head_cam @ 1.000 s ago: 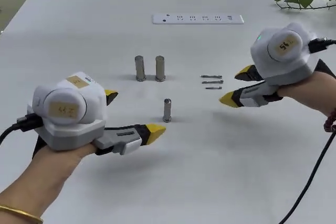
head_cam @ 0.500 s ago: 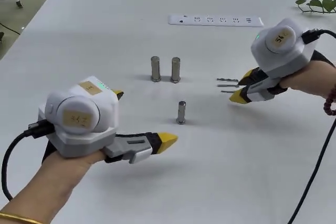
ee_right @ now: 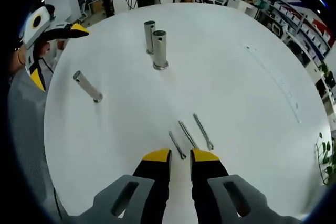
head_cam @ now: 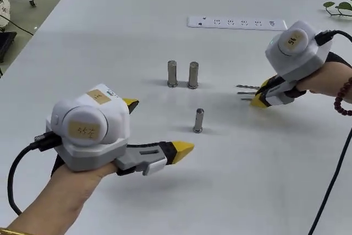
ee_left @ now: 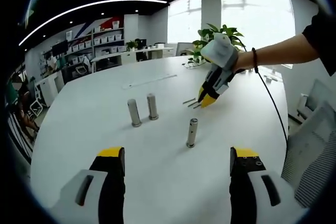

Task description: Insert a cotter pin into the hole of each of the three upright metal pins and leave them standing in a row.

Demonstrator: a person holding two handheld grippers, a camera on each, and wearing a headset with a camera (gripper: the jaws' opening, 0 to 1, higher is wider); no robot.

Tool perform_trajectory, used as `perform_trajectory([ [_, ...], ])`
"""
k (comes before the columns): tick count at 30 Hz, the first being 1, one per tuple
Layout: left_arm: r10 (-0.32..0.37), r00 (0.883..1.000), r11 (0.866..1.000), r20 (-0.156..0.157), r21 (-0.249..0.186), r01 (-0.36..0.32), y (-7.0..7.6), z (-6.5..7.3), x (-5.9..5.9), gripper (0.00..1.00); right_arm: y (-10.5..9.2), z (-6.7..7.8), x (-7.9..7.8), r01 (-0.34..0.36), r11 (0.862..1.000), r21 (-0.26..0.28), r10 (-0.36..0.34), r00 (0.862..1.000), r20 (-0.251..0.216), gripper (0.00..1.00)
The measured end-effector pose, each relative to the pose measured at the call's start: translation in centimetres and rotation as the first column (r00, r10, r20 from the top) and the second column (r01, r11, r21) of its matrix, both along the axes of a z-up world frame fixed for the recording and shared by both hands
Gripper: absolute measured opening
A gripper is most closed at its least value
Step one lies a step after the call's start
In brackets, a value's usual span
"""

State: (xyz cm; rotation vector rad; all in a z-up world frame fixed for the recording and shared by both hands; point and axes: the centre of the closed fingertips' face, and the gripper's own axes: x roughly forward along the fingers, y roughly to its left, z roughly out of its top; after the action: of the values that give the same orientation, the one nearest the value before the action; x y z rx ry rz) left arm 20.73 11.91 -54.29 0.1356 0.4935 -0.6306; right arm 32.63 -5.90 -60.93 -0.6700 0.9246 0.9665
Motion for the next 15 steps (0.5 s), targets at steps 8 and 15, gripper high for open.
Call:
perform_trajectory([
  [8,-0.005,1.0,1.0,-0.002,0.01,0.005,0.07,-0.13,-0.15,0.8,0.37,-0.13,-0.2,-0.038,0.999,-0.031,0.037,0.999,-0.034,0.08],
  [15,-0.004,1.0,1.0,-0.003,0.008,0.004,0.11,-0.08,-0.26,0.78,0.19,-0.32,-0.08,-0.07,0.996,-0.061,0.065,0.995,-0.079,0.05],
])
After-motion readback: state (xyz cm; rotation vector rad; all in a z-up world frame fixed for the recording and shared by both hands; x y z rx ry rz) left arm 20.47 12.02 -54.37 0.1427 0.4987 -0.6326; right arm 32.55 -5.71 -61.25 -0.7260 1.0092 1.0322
